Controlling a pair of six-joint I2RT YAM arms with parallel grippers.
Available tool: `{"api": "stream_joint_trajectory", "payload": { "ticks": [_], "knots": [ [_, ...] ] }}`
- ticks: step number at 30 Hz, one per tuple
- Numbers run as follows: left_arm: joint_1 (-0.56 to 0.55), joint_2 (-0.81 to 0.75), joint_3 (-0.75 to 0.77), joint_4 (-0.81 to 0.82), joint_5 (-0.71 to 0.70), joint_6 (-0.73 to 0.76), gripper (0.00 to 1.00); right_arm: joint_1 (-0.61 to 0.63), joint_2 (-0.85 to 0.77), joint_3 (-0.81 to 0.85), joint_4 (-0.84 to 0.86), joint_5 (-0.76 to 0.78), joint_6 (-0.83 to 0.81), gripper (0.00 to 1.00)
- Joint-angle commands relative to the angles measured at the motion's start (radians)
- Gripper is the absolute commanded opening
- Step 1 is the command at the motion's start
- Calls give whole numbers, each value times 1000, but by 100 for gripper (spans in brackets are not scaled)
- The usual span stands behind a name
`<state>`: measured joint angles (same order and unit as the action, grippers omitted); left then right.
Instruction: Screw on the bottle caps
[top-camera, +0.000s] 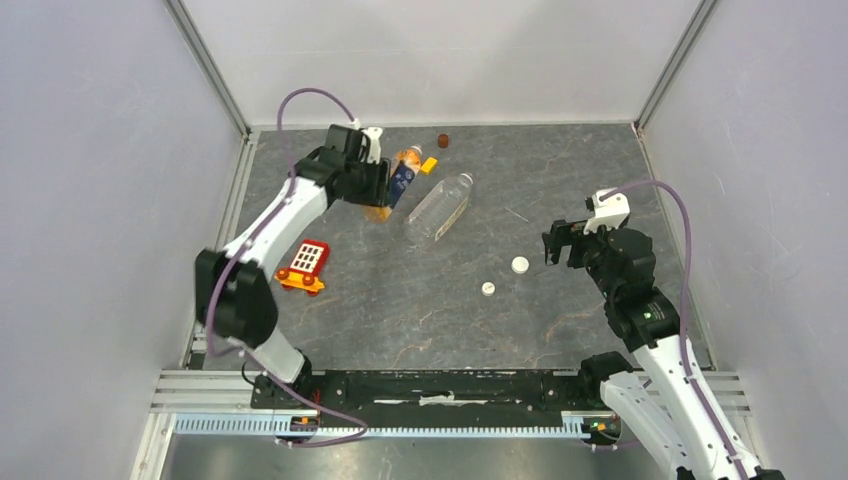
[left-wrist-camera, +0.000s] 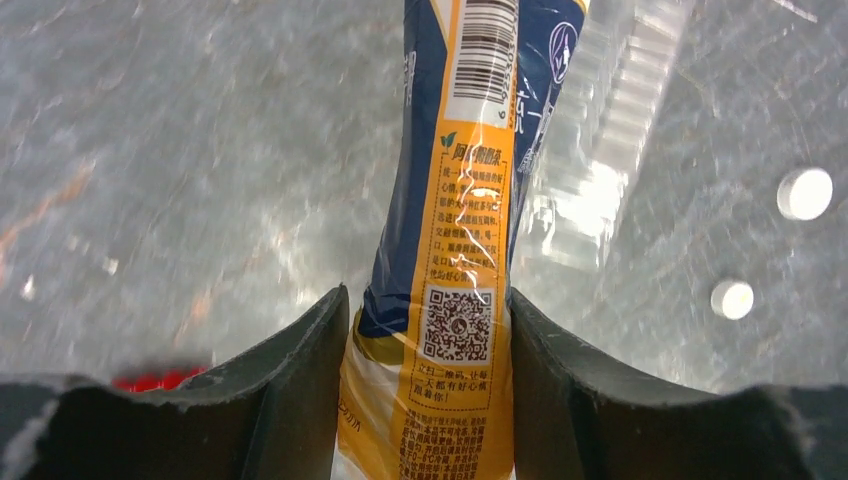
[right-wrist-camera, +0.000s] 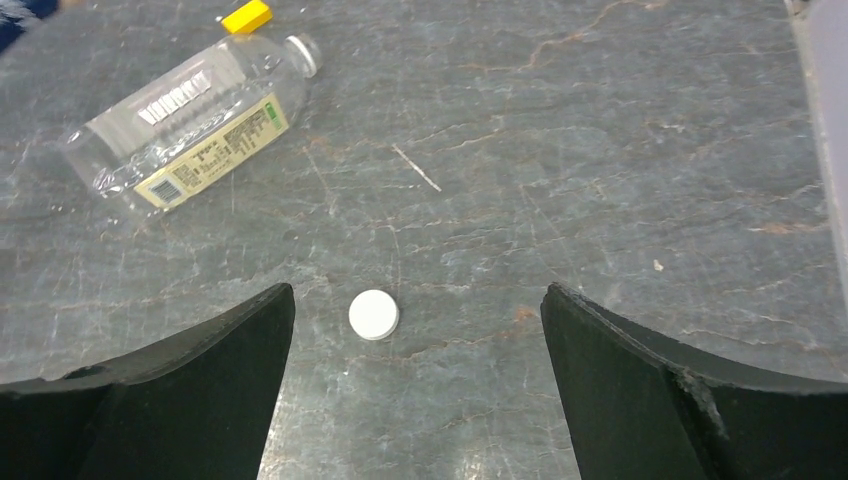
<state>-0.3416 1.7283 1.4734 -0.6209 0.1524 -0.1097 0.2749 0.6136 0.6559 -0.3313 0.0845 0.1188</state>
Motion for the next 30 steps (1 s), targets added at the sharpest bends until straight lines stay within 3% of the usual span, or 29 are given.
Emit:
{"api": "stream_joint_trajectory", "payload": {
  "ticks": [1, 10, 16, 22, 26, 30],
  "knots": [
    [-13, -213, -189, -77, -77, -76, 55, 4, 21, 16, 18, -81, 1, 98],
    [-81, -598, -563, -146, -117, -304, 56, 4, 121, 21, -8, -199, -18, 98],
    [-131, -687, -725, -83, -132, -470, 61, 4, 204, 30, -38, -227, -11, 98],
    [-152, -665, -865, 9, -149, -546, 66, 4, 290, 40, -96, -168, -25, 98],
    [-153, -634, -848, 0, -149, -529, 79, 4, 352, 68, -158, -149, -28, 98],
    [-153, -617, -779, -51, -176, -491, 97, 5, 380, 87, -184, -135, 1, 98]
  ]
}}
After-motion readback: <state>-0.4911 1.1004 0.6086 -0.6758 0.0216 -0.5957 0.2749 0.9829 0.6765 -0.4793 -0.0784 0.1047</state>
